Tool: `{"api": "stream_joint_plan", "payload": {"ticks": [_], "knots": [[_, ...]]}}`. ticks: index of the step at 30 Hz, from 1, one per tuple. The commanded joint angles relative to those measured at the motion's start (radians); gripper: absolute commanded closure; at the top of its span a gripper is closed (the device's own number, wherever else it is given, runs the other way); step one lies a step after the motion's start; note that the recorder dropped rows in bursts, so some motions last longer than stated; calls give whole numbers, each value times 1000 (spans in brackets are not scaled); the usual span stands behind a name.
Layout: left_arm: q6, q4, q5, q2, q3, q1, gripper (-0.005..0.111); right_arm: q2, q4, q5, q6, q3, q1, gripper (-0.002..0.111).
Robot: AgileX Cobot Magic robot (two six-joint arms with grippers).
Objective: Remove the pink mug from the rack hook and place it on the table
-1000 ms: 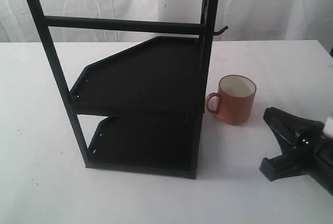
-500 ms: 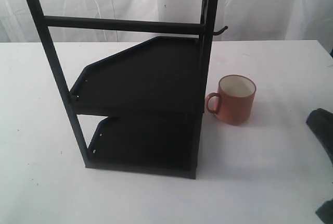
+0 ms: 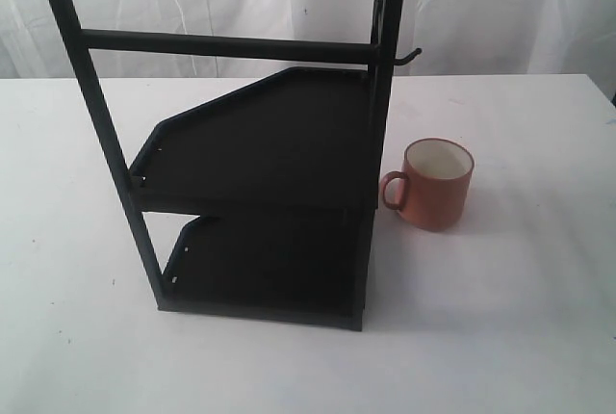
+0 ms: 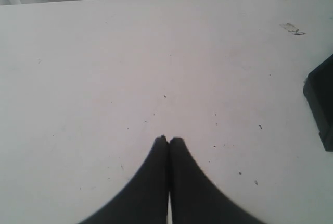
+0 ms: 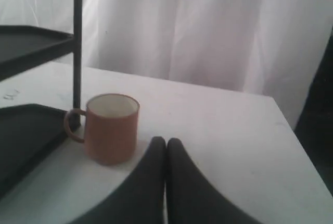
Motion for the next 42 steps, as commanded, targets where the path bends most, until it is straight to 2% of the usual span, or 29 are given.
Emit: {"api": "stream_joint_plan", "payload": {"ticks": [1,4,8,11,19,21,24,27,29,31,34,39,42], "knots": [[0,-9,-5,-4,3,-6,107,-8,-11,-9,-38,8,-51,108],[0,-9,-5,-4,3,-6,107,-8,-11,-102,-53,9,-160,108],[0,-9,-5,-4,3,-6,107,-8,-2,-266,-53,9,-384,108],[0,-9,-5,-4,3,-6,107,-8,12,-386,-50,9,-461,108],[0,-9,-5,-4,3,-6,107,-8,32,-692,-78,9,-470,108],[0,-9,-5,-4,3,-6,107,-8,77,-720,-106,12,-470,108],[0,-9,-5,-4,3,-6,107,-8,265,-746,-216,39,-470,108],[0,-9,-5,-4,3,-6,107,-8,643,-804,-479,68,-466,108],[0,-9,-5,-4,3,-6,107,-8,822,-761,-643,68,-466,108],[0,-9,-5,-4,3,-6,107,-8,880,-693,-712,68,-466,108],[0,-9,-5,-4,3,-6,107,-8,866,-468,-716,68,-466,108],[0,-9,-5,-4,3,-6,107,-8,704,77,-583,68,-466,108],[0,-9,-5,-4,3,-6,107,-8,670,86,-600,68,-466,108]]}}
